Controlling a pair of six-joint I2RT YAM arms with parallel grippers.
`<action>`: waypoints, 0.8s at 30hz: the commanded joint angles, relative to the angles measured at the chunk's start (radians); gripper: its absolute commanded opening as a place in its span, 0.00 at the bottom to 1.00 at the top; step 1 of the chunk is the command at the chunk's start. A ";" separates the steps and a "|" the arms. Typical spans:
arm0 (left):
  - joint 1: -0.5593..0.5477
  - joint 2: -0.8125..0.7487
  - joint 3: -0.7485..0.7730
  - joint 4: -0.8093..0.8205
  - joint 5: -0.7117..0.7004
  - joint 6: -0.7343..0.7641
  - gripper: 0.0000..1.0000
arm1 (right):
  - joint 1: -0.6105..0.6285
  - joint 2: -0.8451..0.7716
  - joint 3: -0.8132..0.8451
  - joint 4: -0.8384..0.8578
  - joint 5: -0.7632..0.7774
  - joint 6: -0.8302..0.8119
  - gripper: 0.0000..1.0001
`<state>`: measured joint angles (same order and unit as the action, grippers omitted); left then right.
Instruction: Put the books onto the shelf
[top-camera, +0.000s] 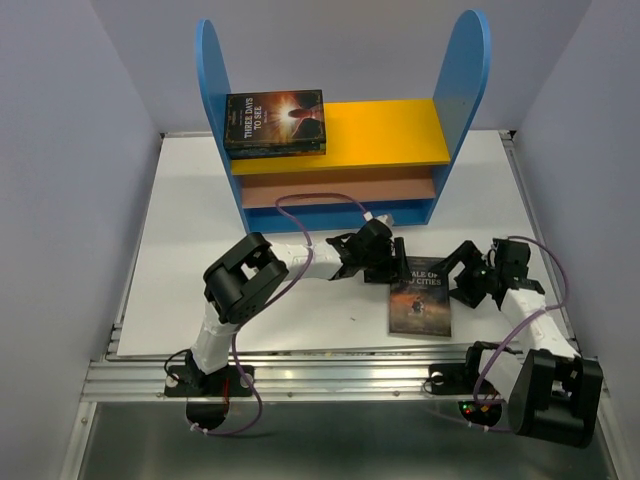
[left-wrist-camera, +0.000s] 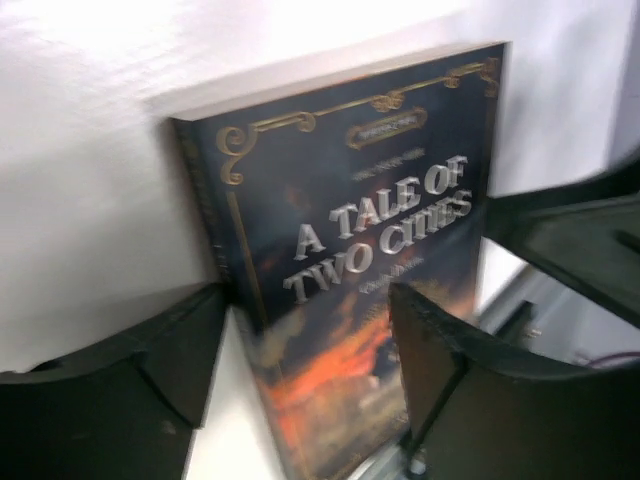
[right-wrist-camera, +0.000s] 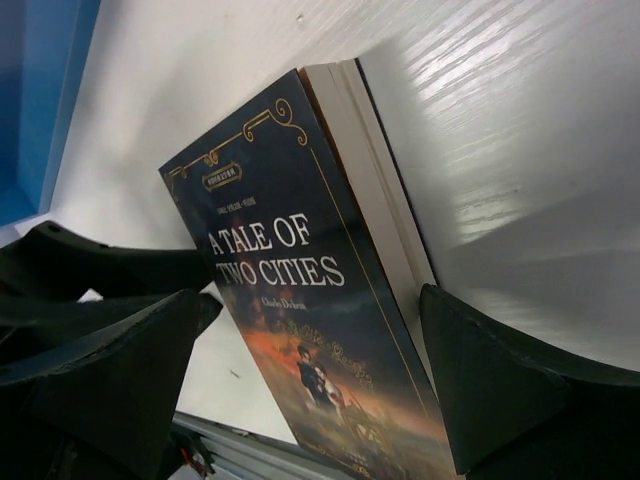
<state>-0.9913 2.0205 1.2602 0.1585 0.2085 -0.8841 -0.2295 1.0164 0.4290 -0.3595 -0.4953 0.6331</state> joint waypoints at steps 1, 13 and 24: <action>-0.007 0.006 0.024 -0.077 -0.055 0.005 0.71 | 0.032 -0.053 0.030 -0.048 -0.091 0.024 0.96; -0.009 0.000 -0.004 -0.119 -0.096 -0.044 0.29 | 0.085 -0.084 0.146 -0.122 -0.269 -0.056 0.68; -0.021 -0.014 -0.007 -0.129 -0.106 -0.065 0.28 | 0.131 0.017 0.114 -0.197 -0.064 -0.130 0.55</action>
<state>-0.9756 2.0171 1.2629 0.0700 0.1040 -0.9379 -0.1356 1.0080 0.5434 -0.4934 -0.6266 0.5388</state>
